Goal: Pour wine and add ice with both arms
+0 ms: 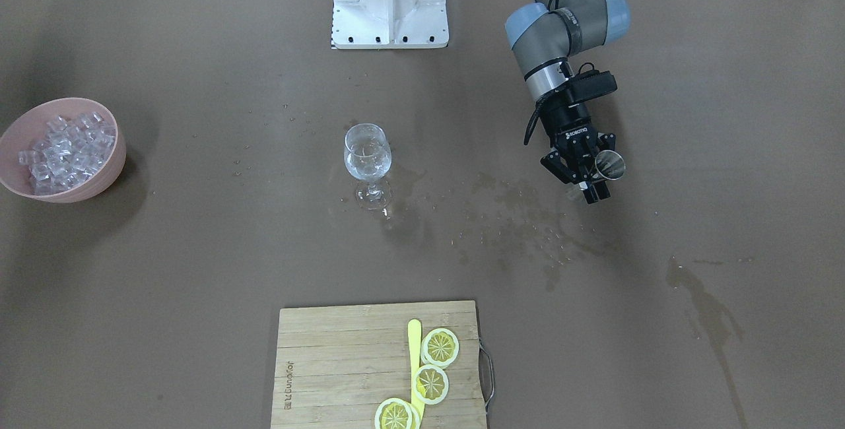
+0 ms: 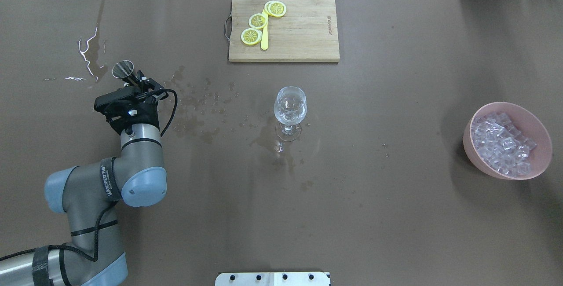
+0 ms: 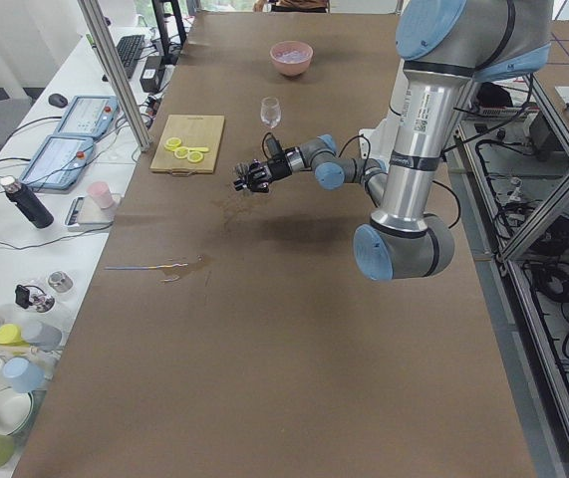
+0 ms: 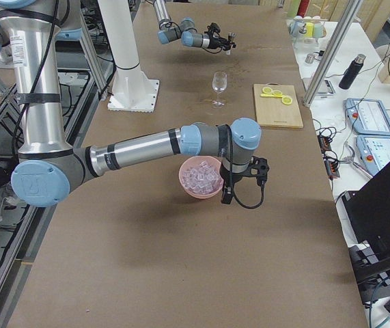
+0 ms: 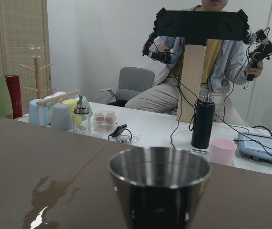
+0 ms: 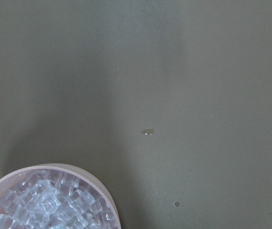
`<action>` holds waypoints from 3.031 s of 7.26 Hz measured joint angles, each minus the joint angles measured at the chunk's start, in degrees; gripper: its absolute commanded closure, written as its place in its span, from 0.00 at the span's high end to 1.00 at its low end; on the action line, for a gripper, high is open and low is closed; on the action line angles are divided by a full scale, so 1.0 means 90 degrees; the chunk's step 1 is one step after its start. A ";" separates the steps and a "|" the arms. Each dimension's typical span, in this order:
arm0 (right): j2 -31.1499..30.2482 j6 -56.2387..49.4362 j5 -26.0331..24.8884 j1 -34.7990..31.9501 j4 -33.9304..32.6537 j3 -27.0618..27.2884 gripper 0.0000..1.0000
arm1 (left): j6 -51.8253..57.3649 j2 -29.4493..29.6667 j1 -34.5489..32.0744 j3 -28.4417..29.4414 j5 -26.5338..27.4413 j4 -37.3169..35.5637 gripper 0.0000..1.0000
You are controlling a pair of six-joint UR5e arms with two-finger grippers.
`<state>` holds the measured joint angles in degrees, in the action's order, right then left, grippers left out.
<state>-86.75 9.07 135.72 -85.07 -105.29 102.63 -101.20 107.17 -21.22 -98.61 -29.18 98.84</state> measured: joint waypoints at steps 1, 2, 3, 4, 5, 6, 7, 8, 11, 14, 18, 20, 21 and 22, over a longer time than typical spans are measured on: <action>0.0003 0.0012 0.0002 0.0004 0.0000 0.0000 1.00 | -0.0032 0.0042 0.0021 0.0195 0.0086 -0.0015 0.00; 0.0010 0.0016 0.0000 0.0007 0.0000 0.0000 1.00 | -0.0072 0.0106 0.0037 0.0421 0.0204 -0.0010 0.00; 0.0015 0.0017 -0.0001 0.0012 0.0002 -0.0003 1.00 | -0.0222 0.0219 0.0050 0.0684 0.0355 0.0007 0.00; 0.0018 0.0018 -0.0002 0.0015 0.0007 -0.0006 1.00 | -0.0427 0.0327 0.0058 0.0888 0.0431 0.0011 0.00; 0.0020 0.0018 -0.0002 0.0017 0.0009 -0.0006 1.00 | -0.0543 0.0383 0.0061 0.0992 0.0455 0.0013 0.00; 0.0020 0.0018 -0.0002 0.0018 0.0009 -0.0007 1.00 | -0.0588 0.0408 0.0070 0.1040 0.0459 0.0016 0.00; 0.0020 0.0018 -0.0002 0.0019 0.0010 -0.0007 1.00 | -0.0604 0.0416 0.0093 0.1070 0.0459 0.0020 0.00; 0.0020 0.0018 -0.0002 0.0019 0.0008 -0.0010 1.00 | -0.0608 0.0420 0.0135 0.1109 0.0460 0.0022 0.00; 0.0020 0.0018 -0.0002 0.0019 0.0009 -0.0011 1.00 | -0.0626 0.0426 0.0196 0.1250 0.0466 0.0026 0.20; 0.0020 0.0016 -0.0002 0.0019 0.0004 -0.0015 1.00 | -0.0630 0.0479 0.0223 0.1288 0.0469 0.0033 0.66; 0.0020 0.0008 -0.0002 0.0019 0.0007 -0.0042 1.00 | -0.0593 0.0474 0.0227 0.1157 0.0453 0.0031 0.99; 0.0020 0.0008 -0.0002 0.0019 0.0010 -0.0029 1.00 | -0.0344 0.0265 0.0224 0.0594 0.0101 0.0000 0.99; 0.0020 0.0010 -0.0002 0.0019 0.0010 -0.0014 1.00 | -0.0022 0.0026 0.0226 0.0123 -0.0097 -0.0015 0.99; 0.0020 0.0011 -0.0002 0.0019 0.0010 -0.0002 1.00 | 0.0347 -0.0289 0.0226 -0.0526 -0.0367 -0.0021 0.99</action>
<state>-86.57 9.16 135.70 -84.90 -105.21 102.62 -98.07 104.57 -19.19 -103.35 -32.49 98.65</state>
